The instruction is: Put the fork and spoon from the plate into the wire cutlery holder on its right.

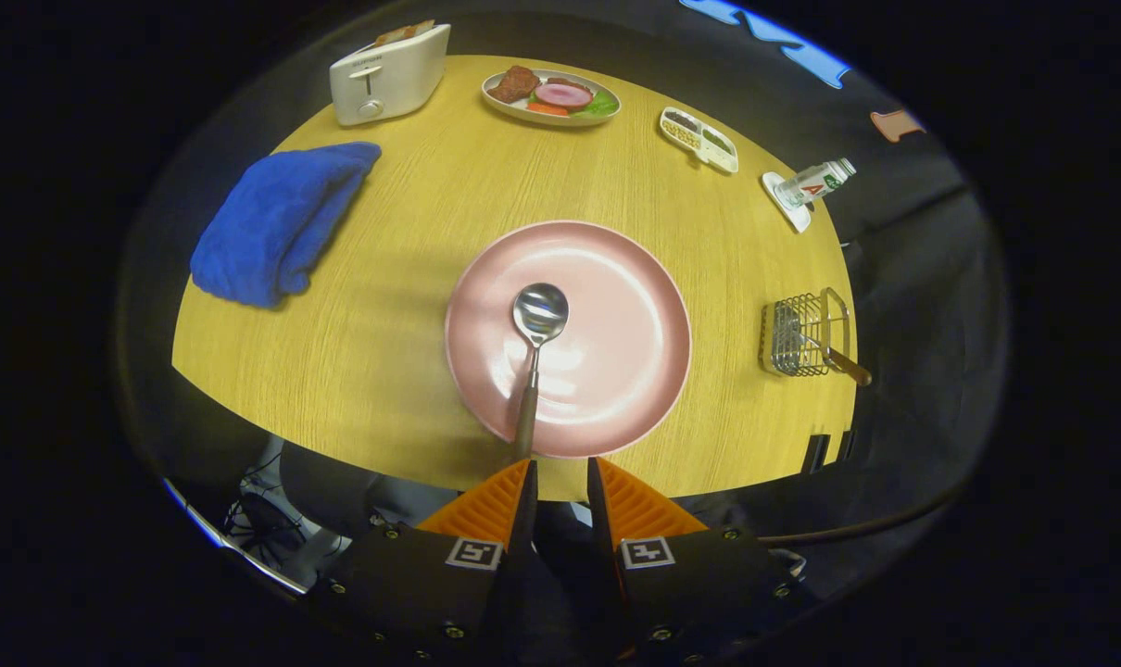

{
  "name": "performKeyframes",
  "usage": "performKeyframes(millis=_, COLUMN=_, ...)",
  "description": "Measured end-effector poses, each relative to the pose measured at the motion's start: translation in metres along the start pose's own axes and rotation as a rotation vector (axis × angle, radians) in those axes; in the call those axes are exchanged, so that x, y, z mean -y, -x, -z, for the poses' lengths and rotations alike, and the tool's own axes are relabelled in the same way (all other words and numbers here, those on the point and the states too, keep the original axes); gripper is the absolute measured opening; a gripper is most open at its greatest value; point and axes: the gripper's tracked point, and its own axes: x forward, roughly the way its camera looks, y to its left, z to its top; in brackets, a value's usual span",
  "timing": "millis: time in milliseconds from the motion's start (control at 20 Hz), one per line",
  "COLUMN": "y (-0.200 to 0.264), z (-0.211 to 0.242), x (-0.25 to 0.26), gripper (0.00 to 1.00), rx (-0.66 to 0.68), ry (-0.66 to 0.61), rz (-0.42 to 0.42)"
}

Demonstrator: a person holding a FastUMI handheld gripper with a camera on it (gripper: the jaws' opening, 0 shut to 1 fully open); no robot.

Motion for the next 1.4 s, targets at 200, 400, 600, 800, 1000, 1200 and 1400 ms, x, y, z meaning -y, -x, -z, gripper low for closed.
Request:
performKeyframes(millis=200, y=-0.013, z=0.008, x=-0.009, gripper=0.32, rx=-0.028, ry=-0.019, rz=-0.015)
performKeyframes(millis=400, y=-0.027, z=0.017, x=-0.019, gripper=0.32, rx=-0.064, ry=-0.02, rz=-0.042)
performKeyframes(millis=600, y=-0.036, z=0.021, x=-0.023, gripper=0.32, rx=-0.085, ry=-0.015, rz=-0.054)
performKeyframes(millis=800, y=-0.042, z=0.021, x=-0.027, gripper=0.32, rx=-0.098, ry=-0.022, rz=-0.065)
performKeyframes(millis=1000, y=-0.045, z=0.025, x=-0.021, gripper=0.16, rx=-0.122, ry=-0.017, rz=-0.059)
performKeyframes(millis=1200, y=-0.049, z=0.021, x=-0.02, gripper=0.08, rx=-0.086, ry=-0.027, rz=-0.076)
performKeyframes(millis=1400, y=-0.042, z=0.012, x=-0.018, gripper=0.08, rx=-0.044, ry=-0.055, rz=-0.059)
